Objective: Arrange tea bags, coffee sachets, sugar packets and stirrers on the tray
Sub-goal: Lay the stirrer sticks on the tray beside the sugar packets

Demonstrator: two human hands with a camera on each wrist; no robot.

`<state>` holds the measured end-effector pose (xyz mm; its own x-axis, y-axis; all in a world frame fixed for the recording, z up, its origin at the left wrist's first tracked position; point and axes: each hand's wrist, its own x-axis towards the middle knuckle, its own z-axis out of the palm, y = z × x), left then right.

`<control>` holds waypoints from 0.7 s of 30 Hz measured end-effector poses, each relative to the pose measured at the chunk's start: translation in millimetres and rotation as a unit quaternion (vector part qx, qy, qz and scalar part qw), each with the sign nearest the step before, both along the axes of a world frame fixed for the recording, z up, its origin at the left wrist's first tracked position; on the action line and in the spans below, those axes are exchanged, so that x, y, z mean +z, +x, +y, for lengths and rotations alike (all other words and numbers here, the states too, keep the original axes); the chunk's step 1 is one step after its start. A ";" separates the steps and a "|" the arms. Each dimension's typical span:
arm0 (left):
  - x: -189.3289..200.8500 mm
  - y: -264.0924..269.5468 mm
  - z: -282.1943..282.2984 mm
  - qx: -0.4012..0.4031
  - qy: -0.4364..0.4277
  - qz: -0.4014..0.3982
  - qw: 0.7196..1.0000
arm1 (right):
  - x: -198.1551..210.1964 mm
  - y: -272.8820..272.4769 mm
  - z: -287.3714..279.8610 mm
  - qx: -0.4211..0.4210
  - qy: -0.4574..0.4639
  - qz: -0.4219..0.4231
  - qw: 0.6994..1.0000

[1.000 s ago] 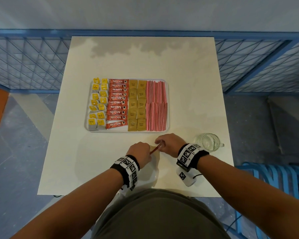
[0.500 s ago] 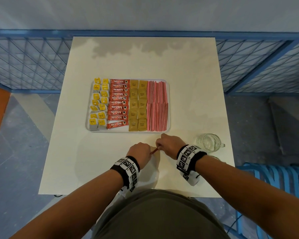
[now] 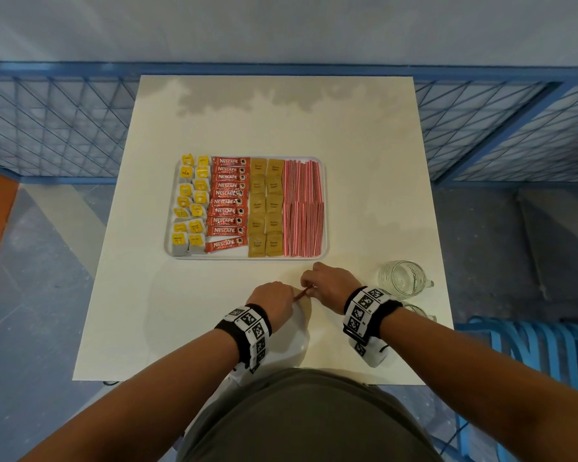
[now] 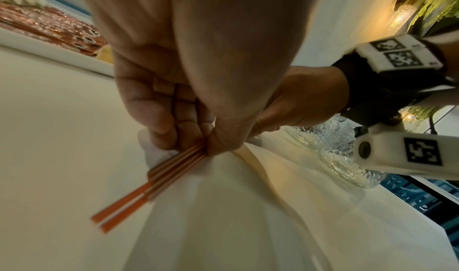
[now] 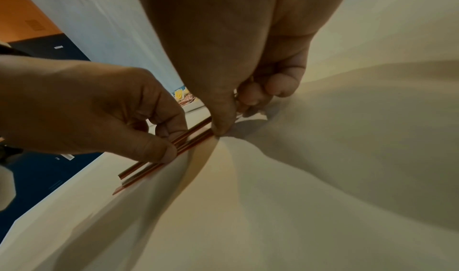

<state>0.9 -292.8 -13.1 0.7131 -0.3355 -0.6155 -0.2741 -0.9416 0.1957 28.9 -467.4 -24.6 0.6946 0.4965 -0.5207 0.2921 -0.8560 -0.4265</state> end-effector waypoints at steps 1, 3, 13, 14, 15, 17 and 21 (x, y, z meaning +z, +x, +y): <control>0.1 -0.3 0.5 0.001 -0.002 -0.001 1.000 | -0.5 -0.6 -0.5 0.000 0.001 -0.001 1.000; 0.2 -1.0 1.4 0.003 -0.005 -0.002 1.000 | -1.9 -1.8 -0.6 0.002 -0.001 -0.005 1.000; 1.6 -2.8 10.2 0.023 -0.032 -0.004 0.999 | 0.1 -4.4 -2.3 -0.005 0.016 -0.006 1.000; 2.3 -3.4 11.5 0.027 -0.034 -0.006 0.999 | 1.2 -3.1 -2.4 -0.006 0.017 -0.001 1.000; 2.9 -3.9 12.8 0.031 -0.035 -0.008 0.999 | 2.8 -1.4 -2.6 -0.007 0.018 0.006 1.000; 3.7 -5.2 15.3 0.044 -0.042 -0.008 0.998 | 6.7 1.6 -3.2 -0.014 0.027 0.023 0.999; 3.1 -6.7 21.4 0.087 -0.097 0.000 0.991 | 15.3 7.1 -5.1 -0.068 0.082 0.055 0.993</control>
<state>-5.8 -271.4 -10.0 0.7704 -0.3206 -0.5511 -0.1115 -0.9188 0.3786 35.9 -472.5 -9.3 0.7037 0.4872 -0.5172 0.1226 -0.8003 -0.5870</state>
